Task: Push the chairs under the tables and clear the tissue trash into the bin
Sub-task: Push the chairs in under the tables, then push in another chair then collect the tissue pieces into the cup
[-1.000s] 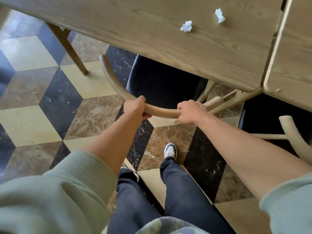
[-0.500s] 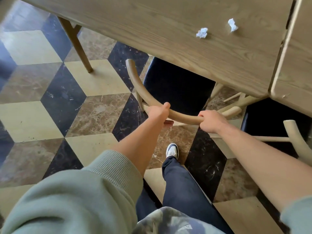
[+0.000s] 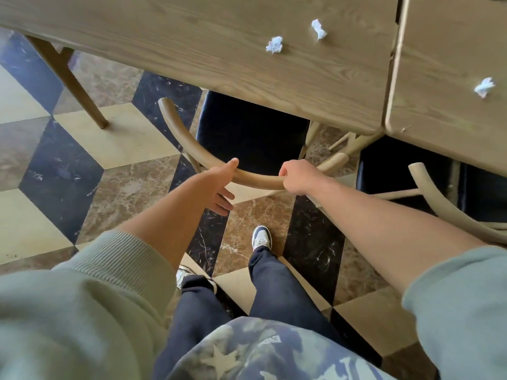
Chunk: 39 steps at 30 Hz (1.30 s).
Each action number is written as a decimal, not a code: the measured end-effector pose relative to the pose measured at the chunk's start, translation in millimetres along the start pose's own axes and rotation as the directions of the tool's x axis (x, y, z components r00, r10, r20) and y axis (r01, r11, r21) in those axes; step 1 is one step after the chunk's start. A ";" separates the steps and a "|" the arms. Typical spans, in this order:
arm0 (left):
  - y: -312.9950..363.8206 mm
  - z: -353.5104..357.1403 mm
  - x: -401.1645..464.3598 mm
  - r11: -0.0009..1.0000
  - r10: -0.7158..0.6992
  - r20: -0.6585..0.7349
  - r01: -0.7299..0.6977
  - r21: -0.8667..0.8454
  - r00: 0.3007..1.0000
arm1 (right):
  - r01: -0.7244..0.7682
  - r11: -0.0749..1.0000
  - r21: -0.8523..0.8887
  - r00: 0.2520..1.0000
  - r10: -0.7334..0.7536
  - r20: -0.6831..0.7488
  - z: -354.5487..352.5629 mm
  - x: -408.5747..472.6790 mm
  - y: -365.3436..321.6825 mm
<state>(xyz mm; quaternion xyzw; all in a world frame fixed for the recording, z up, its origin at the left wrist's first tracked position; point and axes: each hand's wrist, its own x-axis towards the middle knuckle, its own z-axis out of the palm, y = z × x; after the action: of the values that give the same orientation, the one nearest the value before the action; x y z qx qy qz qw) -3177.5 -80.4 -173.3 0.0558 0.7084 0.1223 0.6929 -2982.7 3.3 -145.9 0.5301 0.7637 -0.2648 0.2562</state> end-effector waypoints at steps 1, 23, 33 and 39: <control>0.1 -7.0 -5.4 0.999 0.011 0.001 -0.011 0.050 1.000 | 0.003 0.999 0.052 1.000 -0.003 -0.008 -1.5 0.9 -7.1; -186.3 -505.6 -149.2 0.926 0.237 -0.567 -0.361 -0.116 0.789 | 0.653 0.738 -0.173 0.755 -0.653 0.062 1.9 7.6 -587.6; -153.8 -736.6 -112.0 0.944 0.109 -0.589 -0.269 -0.191 0.801 | 0.747 0.649 -0.145 0.665 -0.722 0.190 -12.6 163.1 -841.9; -93.1 -883.4 -118.7 0.950 -0.001 -0.617 -0.192 -0.246 0.787 | 0.761 0.643 -0.082 0.641 -0.727 0.248 -78.7 235.0 -975.1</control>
<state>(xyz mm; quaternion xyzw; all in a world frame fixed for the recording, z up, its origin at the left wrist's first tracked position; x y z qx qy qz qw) -4044.4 -284.5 -72.9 -0.0550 0.8635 0.2734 0.4202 -3985.3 -75.5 -117.1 0.1142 0.9061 -0.3272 0.2429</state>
